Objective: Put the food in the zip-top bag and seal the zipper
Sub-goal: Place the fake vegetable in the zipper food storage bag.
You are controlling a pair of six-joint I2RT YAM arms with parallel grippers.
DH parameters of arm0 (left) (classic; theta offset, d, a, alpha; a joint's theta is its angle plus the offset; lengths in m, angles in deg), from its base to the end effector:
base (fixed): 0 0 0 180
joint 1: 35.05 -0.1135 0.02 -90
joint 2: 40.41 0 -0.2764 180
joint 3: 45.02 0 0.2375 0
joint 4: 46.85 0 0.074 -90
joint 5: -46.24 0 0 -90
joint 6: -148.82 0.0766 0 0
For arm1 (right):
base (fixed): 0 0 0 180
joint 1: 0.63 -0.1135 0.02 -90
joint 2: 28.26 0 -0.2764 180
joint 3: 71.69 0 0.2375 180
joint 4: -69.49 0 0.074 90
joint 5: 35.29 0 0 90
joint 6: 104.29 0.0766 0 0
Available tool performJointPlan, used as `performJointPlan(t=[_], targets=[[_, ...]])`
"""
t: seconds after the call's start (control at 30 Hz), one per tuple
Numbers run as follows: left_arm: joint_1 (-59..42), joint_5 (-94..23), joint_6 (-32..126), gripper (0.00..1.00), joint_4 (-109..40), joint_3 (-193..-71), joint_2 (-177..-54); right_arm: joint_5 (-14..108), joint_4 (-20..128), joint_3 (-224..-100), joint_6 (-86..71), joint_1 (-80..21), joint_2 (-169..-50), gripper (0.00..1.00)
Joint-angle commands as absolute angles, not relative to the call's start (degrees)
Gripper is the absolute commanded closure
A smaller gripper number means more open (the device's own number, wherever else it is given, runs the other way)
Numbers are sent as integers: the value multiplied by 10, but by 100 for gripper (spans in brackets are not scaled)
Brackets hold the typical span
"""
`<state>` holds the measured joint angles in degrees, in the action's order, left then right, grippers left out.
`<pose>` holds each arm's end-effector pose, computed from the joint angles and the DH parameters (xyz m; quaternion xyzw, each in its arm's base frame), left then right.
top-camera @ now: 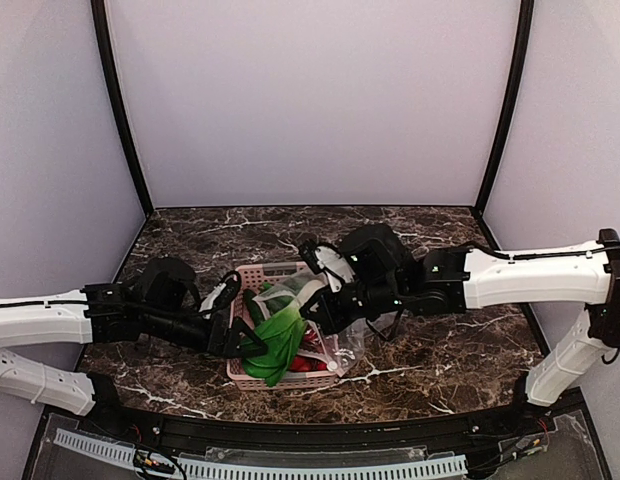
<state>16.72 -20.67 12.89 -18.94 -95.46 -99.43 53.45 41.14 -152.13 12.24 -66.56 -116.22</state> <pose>0.1179 -0.1983 0.2291 0.1345 0.8691 -0.4497 0.1557 0.1484 0.3364 0.2704 -0.3049 0.8366 0.3353 0.3077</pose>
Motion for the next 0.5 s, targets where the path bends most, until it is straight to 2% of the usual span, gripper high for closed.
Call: performJointPlan(t=[0.0, 0.2, 0.33, 0.4, 0.43, 0.47], targets=[[178, -201, 120, 2, -229, -945, -1004, 540, 420, -1537, 128, -662, -1169, 100], [181, -200, 114, 16, -240, -936, -1031, 540, 420, -1539, 131, -662, -1167, 100], [185, -203, 110, 37, -252, -937, -1037, 540, 421, -1538, 132, -661, -1166, 100], [186, -203, 109, 52, -262, -938, -1038, 539, 422, -1538, 132, -661, -1167, 100], [186, -202, 108, 63, -265, -939, -1038, 538, 423, -1539, 132, -661, -1168, 100], [186, -201, 107, 69, -274, -938, -1039, 537, 423, -1538, 133, -661, -1168, 100]])
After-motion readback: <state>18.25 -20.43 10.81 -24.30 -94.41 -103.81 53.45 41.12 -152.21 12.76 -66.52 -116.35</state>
